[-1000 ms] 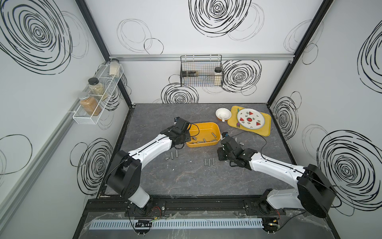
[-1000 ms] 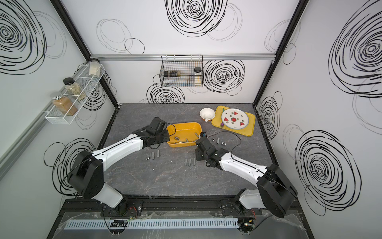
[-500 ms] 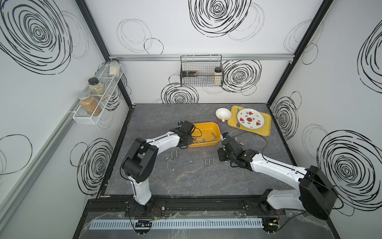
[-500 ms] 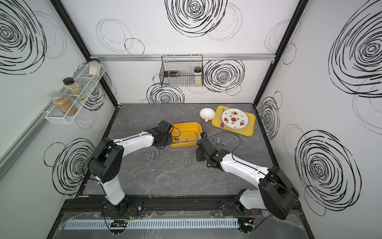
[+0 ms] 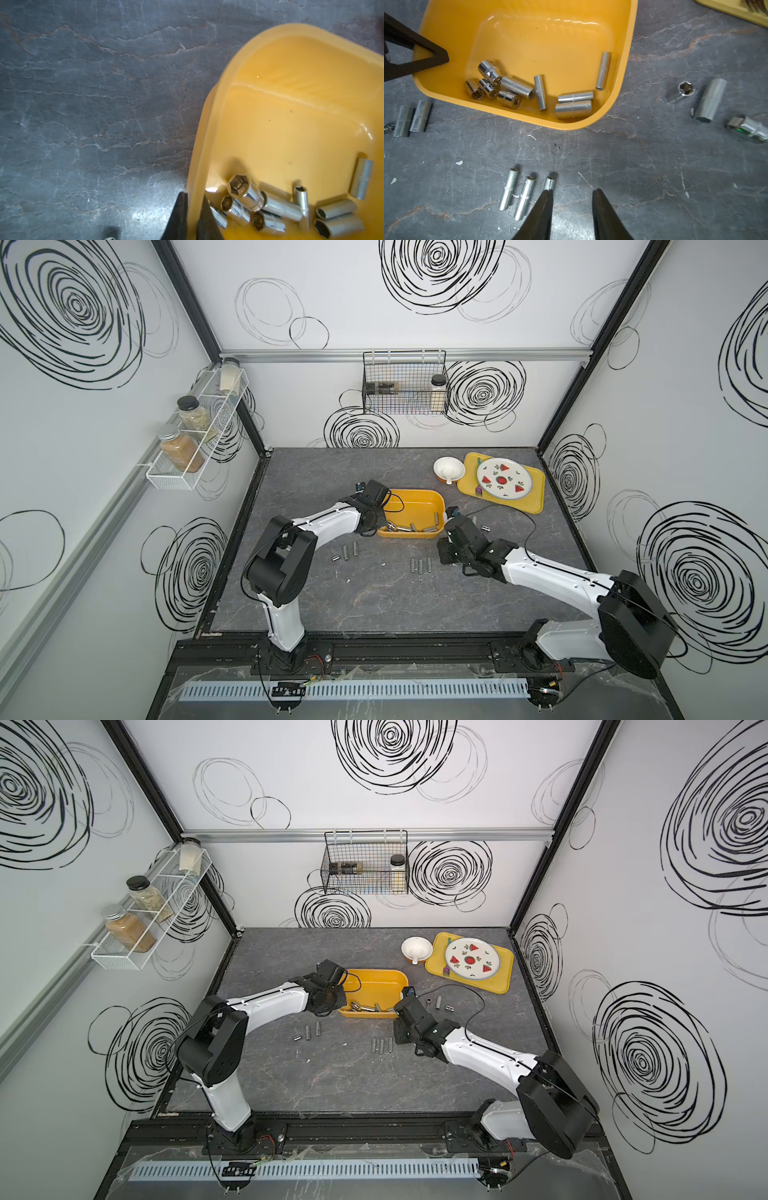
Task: Take out the socket from the storage box
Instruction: Adjust the storage box at the center of the board.
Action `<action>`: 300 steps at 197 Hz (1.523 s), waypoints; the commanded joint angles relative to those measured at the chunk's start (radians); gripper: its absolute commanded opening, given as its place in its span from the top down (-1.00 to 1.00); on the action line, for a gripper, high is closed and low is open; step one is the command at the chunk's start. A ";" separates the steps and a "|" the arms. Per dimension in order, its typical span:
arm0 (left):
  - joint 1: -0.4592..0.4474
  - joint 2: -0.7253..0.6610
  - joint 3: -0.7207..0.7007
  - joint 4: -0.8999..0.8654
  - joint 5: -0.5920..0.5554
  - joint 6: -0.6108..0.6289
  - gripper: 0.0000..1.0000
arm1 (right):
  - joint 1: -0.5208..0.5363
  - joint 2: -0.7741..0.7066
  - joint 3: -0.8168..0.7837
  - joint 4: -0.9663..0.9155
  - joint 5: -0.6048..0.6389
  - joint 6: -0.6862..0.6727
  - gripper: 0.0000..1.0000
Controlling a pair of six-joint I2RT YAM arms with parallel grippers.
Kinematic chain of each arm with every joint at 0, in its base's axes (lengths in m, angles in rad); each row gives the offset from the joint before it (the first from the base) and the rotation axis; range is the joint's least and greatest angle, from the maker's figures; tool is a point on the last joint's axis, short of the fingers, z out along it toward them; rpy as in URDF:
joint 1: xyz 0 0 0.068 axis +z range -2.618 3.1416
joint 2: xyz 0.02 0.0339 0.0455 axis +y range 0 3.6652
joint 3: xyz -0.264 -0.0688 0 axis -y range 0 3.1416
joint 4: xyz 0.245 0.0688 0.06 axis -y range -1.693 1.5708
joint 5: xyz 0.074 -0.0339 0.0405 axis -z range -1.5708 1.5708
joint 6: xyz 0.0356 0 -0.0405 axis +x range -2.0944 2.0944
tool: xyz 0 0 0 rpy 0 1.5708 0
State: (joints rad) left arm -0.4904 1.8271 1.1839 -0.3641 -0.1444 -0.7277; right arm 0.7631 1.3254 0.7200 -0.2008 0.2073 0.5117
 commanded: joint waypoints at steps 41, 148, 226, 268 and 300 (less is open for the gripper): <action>0.037 -0.044 0.068 -0.160 0.095 0.003 1.00 | -0.004 -0.017 0.034 -0.011 0.020 -0.017 0.26; 0.156 -0.009 0.272 -0.496 0.333 0.175 1.00 | -0.010 -0.089 0.044 -0.021 0.021 -0.021 0.26; 0.179 0.041 0.318 -0.507 0.387 0.170 1.00 | -0.010 -0.101 0.034 -0.016 0.013 -0.021 0.26; 0.181 0.021 0.295 -0.437 0.379 0.126 1.00 | -0.011 -0.087 0.033 -0.014 0.011 -0.022 0.26; 0.180 0.014 0.262 -0.352 0.382 0.073 1.00 | -0.011 -0.080 0.038 -0.014 0.009 -0.022 0.26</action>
State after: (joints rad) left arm -0.3176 1.8778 1.4532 -0.8604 0.1711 -0.5987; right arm 0.7559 1.2457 0.7395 -0.2092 0.2138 0.5026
